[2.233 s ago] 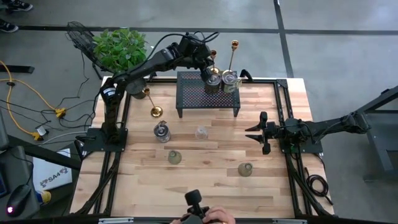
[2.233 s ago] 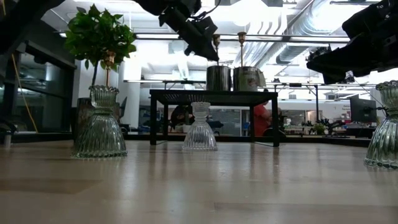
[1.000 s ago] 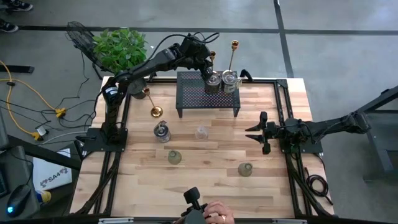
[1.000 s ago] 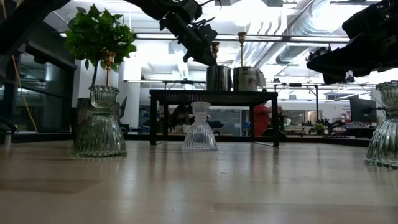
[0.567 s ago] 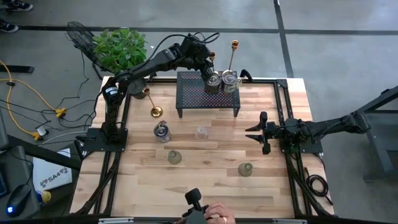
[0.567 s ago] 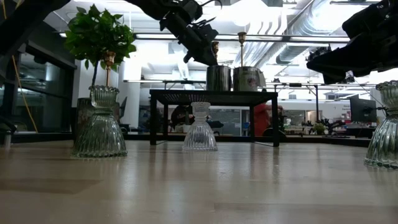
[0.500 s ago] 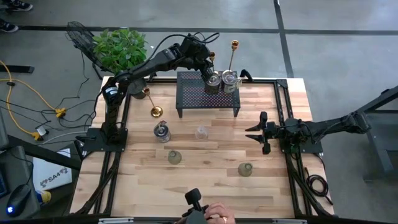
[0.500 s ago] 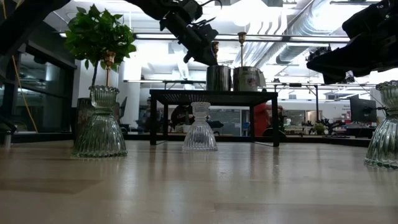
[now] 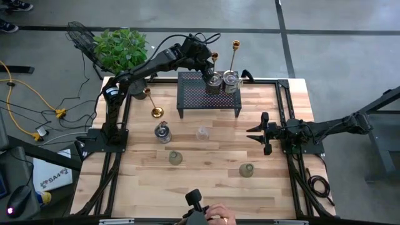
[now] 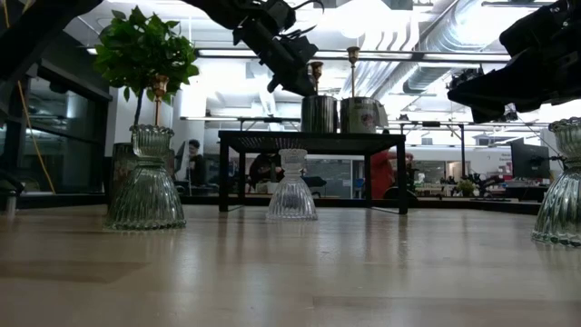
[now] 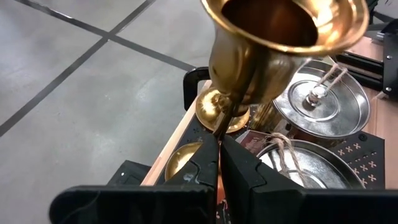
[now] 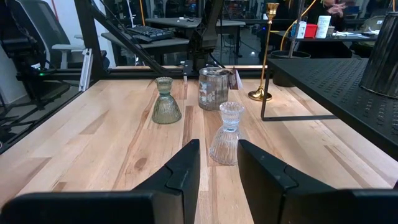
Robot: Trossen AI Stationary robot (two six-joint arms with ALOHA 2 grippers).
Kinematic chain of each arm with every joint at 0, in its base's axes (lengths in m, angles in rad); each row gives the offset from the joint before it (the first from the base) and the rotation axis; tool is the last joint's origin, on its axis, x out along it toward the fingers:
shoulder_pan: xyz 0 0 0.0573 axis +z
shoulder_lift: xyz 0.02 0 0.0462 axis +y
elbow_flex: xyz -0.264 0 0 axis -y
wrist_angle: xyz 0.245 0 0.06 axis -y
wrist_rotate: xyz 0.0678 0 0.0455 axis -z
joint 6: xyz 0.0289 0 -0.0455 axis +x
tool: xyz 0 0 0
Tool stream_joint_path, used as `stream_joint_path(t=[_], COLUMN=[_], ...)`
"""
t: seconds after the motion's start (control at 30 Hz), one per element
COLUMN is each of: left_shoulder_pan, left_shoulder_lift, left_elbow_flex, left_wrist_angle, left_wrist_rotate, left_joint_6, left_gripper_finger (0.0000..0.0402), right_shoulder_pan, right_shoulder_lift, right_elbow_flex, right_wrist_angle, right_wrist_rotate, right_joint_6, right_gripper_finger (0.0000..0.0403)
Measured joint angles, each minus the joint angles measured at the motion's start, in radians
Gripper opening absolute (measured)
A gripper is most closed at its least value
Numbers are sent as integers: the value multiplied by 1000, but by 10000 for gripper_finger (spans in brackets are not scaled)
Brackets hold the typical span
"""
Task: Pick & Place candle stick holders
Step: Put the bottom gold candle holder on the shelf aligned with the other gold candle holder on the shelf, then put the gold candle holder on the shelf aligned with the other gold candle holder
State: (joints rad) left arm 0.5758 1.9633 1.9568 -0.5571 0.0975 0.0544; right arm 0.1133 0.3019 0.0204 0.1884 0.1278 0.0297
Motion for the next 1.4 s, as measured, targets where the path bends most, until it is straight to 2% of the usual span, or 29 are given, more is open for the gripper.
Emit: stream_joint_path(t=[0.8, 1.4], left_shoulder_pan=[0, 0], left_shoulder_lift=[0, -13], left_elbow_flex=[0, 0], left_wrist_angle=[2, -79], left_wrist_rotate=[1, 2], left_joint_6=[4, 55], left_gripper_finger=[9, 74], right_shoulder_pan=[0, 0], right_shoulder_lift=[0, 0], right_elbow_flex=[0, 0], right_wrist_angle=[0, 0], right_wrist_rotate=[0, 0], right_joint_6=[0, 0], right_gripper_finger=[99, 99])
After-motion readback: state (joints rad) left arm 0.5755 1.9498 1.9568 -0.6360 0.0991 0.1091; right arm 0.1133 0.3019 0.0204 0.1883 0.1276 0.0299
